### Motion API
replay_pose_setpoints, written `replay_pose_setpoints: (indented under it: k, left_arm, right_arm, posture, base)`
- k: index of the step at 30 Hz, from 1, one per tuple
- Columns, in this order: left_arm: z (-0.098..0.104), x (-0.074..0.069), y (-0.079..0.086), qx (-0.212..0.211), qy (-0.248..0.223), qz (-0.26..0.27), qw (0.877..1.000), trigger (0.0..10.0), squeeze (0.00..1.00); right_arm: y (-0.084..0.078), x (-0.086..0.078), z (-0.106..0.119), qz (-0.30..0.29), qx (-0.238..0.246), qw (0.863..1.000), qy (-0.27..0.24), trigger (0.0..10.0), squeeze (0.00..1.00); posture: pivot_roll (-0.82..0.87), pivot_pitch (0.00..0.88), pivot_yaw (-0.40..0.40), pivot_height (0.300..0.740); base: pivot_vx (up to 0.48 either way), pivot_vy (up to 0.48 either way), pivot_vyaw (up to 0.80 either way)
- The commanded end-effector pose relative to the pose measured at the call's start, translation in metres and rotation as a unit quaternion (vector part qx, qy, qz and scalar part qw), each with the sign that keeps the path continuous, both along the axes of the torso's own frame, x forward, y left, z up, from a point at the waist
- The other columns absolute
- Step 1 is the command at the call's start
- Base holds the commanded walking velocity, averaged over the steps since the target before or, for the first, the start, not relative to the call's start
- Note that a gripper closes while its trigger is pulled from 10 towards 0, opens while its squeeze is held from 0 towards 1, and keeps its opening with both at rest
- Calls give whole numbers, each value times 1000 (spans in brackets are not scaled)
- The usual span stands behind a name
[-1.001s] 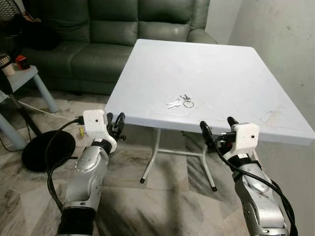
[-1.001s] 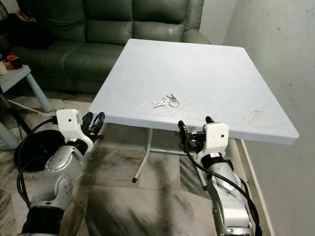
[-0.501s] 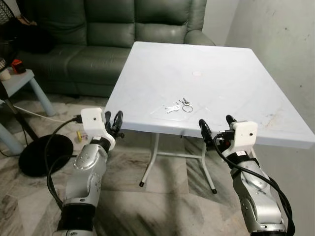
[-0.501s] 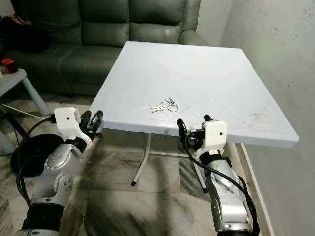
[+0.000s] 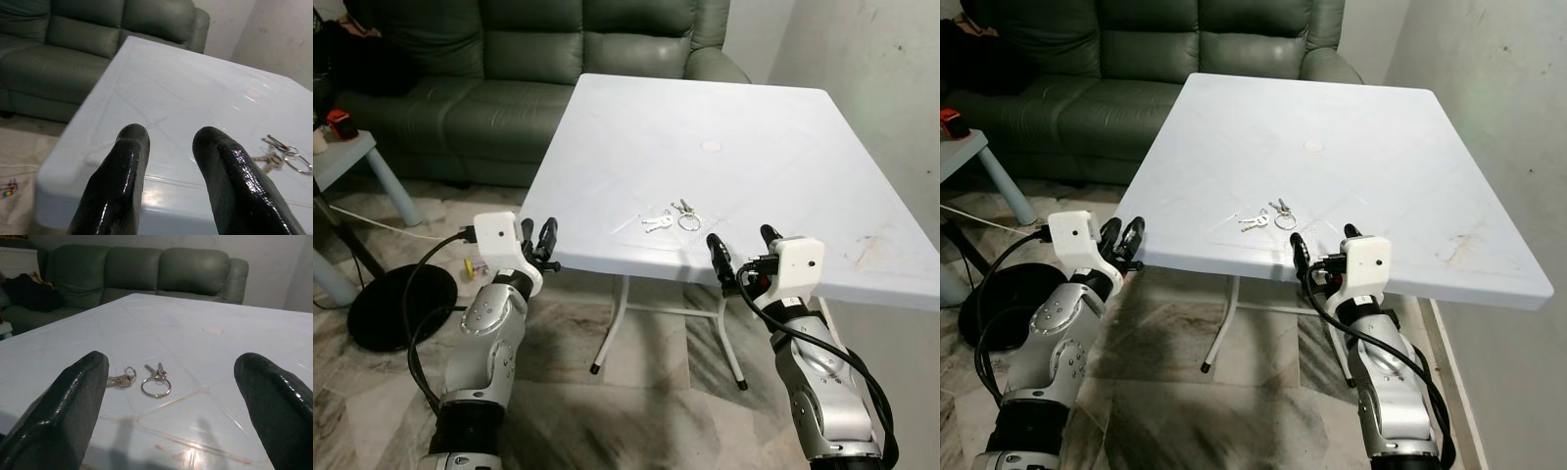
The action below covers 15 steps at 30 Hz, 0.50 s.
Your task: Hang keys on a hook
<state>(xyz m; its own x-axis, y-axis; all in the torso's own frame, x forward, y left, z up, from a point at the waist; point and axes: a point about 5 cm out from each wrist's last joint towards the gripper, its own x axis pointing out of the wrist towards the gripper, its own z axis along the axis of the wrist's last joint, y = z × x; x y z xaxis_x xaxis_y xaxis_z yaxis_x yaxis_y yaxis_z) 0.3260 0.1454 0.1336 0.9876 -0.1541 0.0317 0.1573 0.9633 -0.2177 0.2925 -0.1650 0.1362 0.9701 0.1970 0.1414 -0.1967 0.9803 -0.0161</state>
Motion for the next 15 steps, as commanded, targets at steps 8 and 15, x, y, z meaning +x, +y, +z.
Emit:
replay_pose_setpoints:
  k: [8, 15]
  left_arm:
    - [0, 1, 1, -2, 0, -1, 1000, 10000, 0]
    - [0, 1, -1, 2, -1, -3, 1000, 10000, 0]
  right_arm:
    - [2, 0, 1, 5, 6, 1000, -4, 10000, 0]
    - [1, 0, 2, 7, 4, 1000, -5, 10000, 0]
  posture:
    - [94, 0, -45, 740]
    - [89, 0, -49, 740]
  base:
    - [223, 301, 0]
    - [242, 343, 0]
